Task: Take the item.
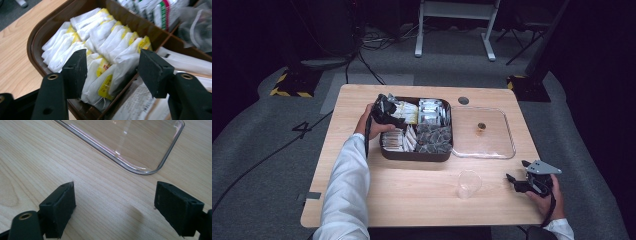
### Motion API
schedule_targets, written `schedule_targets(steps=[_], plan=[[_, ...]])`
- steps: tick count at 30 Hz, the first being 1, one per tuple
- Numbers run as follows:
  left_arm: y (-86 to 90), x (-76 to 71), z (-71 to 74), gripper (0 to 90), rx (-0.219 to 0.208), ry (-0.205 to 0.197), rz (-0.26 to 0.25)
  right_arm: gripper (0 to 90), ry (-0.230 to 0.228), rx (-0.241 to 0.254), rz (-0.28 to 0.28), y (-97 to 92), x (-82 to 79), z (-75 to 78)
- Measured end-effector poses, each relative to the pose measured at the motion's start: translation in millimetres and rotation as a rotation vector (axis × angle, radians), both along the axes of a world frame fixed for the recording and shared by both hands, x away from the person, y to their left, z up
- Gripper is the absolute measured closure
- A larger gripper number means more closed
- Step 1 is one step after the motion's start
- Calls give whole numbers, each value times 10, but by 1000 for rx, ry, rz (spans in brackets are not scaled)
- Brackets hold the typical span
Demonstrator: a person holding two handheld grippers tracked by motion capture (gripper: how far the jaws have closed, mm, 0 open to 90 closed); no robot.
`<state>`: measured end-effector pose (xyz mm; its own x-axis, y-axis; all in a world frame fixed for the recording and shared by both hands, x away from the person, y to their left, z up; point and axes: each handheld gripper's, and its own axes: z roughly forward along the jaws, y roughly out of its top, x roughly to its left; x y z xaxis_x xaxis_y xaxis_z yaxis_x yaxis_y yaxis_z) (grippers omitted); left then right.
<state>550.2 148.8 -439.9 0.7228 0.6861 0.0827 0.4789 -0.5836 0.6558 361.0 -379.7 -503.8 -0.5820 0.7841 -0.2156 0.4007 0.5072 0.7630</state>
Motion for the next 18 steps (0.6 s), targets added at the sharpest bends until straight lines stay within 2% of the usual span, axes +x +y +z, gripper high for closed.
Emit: schedule_targets(steps=[2, 5, 6, 7, 8, 12, 13, 14, 15, 18], plan=[[-2, 19, -19, 433, -7, 5, 12, 175, -1, -1, 0, 1, -2, 0], [-25, 38, -39, 469, 8, 1, 21, 175, -1, 0, 0, 1, -2, 0], [-32, 46, -44, 498, 8, 10, 19, 175, -2, -1, 1, 2, -2, 0], [-47, 57, -59, 552, 27, 12, 22, 175, -3, -2, 1, 3, -4, 0], [-51, 61, -65, 569, 28, 9, 15, 175, -3, -2, 1, 3, -4, 0], [-63, 58, -81, 748, 29, 18, 4, 175, -3, -2, 1, 3, -4, 0], [-67, 50, -88, 748, 34, 14, -3, 175, -3, -2, 1, 2, -4, 0], [-58, 42, -88, 823, 41, 8, -7, 175, -3, -2, 1, 3, -4, 0], [-55, 38, -92, 847, 25, 8, -5, 175, -3, -2, 1, 3, -4, 0], [-23, 25, -78, 882, 29, -2, -4, 175, -4, -2, 1, 3, -4, 0]])
